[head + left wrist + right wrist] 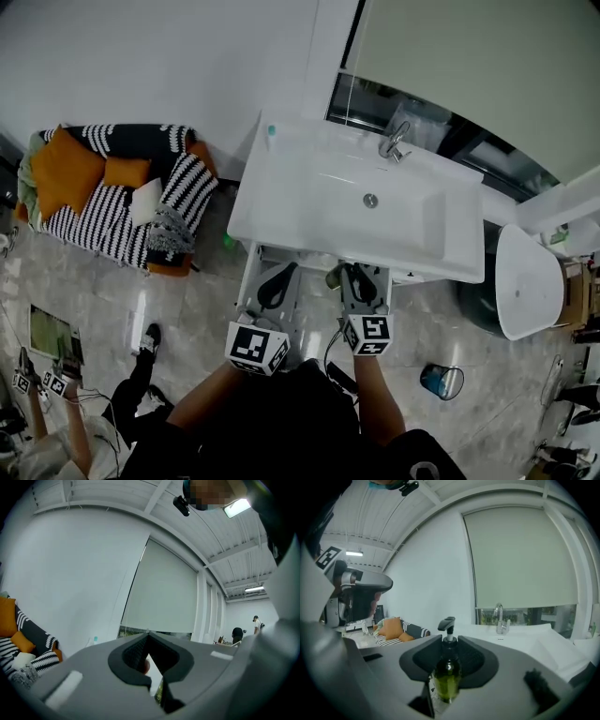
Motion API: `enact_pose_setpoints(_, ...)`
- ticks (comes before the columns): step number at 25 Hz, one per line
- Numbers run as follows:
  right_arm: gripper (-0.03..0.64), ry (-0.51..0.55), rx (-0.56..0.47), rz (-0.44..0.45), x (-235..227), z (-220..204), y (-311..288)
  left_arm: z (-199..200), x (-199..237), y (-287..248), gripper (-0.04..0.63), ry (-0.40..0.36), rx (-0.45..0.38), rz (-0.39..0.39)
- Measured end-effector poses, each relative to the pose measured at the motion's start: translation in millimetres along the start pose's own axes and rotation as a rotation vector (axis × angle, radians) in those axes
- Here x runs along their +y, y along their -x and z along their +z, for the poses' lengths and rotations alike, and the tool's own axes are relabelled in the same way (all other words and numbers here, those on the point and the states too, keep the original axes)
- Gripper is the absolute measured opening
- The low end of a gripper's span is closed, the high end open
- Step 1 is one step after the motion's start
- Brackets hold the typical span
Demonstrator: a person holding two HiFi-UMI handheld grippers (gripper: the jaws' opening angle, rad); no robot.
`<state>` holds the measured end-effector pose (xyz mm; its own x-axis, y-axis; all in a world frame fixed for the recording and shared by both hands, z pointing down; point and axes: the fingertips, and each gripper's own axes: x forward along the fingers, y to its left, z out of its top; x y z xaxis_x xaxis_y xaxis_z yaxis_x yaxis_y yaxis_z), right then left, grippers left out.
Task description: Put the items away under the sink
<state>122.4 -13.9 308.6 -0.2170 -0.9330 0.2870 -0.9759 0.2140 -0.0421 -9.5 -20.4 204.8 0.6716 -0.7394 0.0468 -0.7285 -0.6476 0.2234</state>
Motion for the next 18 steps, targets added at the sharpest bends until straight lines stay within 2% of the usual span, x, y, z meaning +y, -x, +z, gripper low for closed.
enact_pose_setpoints(7, 0.117, 0.0, -0.011, 0.022, -12, -19, 39, -32, -38, 19, 0.008, 0.004, 0.026, 0.043)
enact_pose_setpoints(11, 0.115, 0.004, 0.018, 0.029, -17, -34, 50, -50, -49, 23, 0.008, 0.018, 0.042, 0.065)
enact_pose_setpoints(14, 0.115, -0.016, 0.054, 0.022, -24, -51, 57, -64, -58, 21, 0.008, 0.022, 0.061, 0.07)
enact_pose_setpoints(18, 0.115, -0.016, 0.033, 0.016, -29, -74, 67, -85, -70, 24, 0.009, 0.003, 0.065, 0.064)
